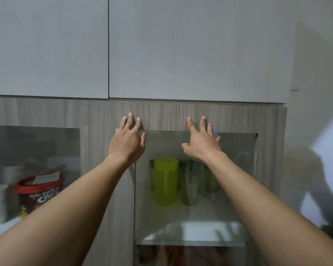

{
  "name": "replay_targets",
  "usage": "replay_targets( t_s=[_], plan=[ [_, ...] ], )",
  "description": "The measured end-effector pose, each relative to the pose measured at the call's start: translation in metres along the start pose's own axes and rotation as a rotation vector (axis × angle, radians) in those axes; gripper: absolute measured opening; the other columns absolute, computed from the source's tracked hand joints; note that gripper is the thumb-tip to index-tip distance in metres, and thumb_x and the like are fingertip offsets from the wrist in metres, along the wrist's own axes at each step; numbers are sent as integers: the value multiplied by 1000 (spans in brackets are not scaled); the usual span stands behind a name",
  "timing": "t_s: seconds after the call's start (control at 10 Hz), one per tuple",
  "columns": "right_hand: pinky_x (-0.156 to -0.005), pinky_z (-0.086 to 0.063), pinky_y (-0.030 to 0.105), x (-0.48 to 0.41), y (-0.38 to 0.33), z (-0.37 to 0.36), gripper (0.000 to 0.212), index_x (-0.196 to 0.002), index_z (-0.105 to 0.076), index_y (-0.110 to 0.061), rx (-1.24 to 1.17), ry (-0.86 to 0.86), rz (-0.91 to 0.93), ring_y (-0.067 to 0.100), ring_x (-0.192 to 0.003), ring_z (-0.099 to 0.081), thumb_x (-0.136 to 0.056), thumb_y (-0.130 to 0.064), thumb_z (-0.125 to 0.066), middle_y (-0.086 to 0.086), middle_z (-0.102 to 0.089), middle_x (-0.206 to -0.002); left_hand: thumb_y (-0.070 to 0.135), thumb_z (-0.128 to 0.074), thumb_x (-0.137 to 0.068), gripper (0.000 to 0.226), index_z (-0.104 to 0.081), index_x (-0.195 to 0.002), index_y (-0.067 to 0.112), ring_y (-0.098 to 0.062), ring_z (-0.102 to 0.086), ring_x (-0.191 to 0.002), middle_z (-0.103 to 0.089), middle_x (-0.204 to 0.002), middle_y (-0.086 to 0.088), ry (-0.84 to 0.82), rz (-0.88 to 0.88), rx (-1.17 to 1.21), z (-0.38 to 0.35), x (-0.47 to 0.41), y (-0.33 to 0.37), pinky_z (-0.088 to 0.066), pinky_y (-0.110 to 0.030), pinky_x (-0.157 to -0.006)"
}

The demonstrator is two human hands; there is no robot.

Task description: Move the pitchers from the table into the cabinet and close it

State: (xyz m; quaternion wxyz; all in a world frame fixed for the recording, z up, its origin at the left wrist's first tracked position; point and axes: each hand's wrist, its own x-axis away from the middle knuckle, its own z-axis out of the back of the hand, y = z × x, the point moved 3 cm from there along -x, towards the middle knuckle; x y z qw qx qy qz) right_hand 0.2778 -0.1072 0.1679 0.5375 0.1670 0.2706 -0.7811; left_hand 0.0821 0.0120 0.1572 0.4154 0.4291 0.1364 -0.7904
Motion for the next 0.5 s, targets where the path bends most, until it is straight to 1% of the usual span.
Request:
replay_targets(
  t_s=[0.2, 0.3, 0.4, 0.5],
  plan=[
    [-119, -16, 67, -3, 0, 2, 87, -161, 2, -35, -8, -22, -5, 34, -155, 8, -97, -26, -56, 8, 20, -168, 45, -34, -101, 64, -18, -156, 17, -25, -1, -152, -3, -165, -10, -45, -14, 8, -4, -3, -5, -23, -46, -119],
    [-120, -19, 65, -5, 3, 6, 86, -161, -2, -36, -60, -67, -29, 32, -156, 6, -96, -29, -59, 6, 19, -168, 46, -34, -101, 65, -17, -156, 17, -26, 0, -152, -2, -165, -11, -44, -13, 31, -5, -2, -2, -24, -48, -118],
    [-121, -22, 59, 2, 1, 14, 82, -161, -12, -34, -163, -112, -47, 33, -156, -7, -96, -38, -61, 7, 10, -170, 46, -35, -100, 64, -20, -156, 18, -27, -3, -152, -4, -165, -11, -40, -4, 69, -1, -5, -1, -25, -50, -118],
    [-117, -33, 47, 20, 1, 32, 72, -157, -30, -32, -306, -64, 21, 26, -149, -33, -94, -44, -63, 4, -27, -166, 46, -39, -100, 59, -31, -153, 21, -27, -14, -151, -15, -163, -12, -23, 3, 190, 3, 10, 0, -24, -48, -119]
  ],
)
